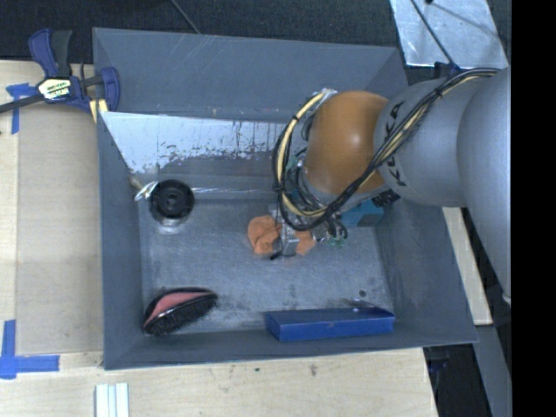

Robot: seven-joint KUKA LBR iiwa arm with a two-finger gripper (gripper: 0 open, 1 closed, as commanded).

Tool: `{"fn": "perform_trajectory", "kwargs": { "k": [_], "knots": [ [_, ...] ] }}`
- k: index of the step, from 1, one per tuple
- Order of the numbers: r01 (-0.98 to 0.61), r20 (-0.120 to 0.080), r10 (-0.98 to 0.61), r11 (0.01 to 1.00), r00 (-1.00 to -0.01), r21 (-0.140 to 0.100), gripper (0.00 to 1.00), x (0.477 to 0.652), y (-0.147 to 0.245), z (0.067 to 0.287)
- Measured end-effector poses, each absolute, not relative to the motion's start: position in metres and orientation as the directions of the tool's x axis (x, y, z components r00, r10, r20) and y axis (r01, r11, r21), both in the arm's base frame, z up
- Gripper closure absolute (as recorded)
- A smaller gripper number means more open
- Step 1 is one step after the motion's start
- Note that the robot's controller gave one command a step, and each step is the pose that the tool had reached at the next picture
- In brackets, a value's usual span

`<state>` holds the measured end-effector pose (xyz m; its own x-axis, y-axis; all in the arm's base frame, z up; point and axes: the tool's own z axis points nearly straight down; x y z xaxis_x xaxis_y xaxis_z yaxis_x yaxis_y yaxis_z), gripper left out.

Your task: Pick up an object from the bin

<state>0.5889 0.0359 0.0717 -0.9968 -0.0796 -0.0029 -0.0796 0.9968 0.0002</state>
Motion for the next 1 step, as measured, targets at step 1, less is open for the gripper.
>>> {"fn": "perform_trajectory", "kwargs": {
  "k": [1],
  "knots": [
    [-0.055, -0.013, -0.055, 0.998, -0.998, 0.001, 1.0, 0.5883, 0.0485, 0.2541]
  ]
}}
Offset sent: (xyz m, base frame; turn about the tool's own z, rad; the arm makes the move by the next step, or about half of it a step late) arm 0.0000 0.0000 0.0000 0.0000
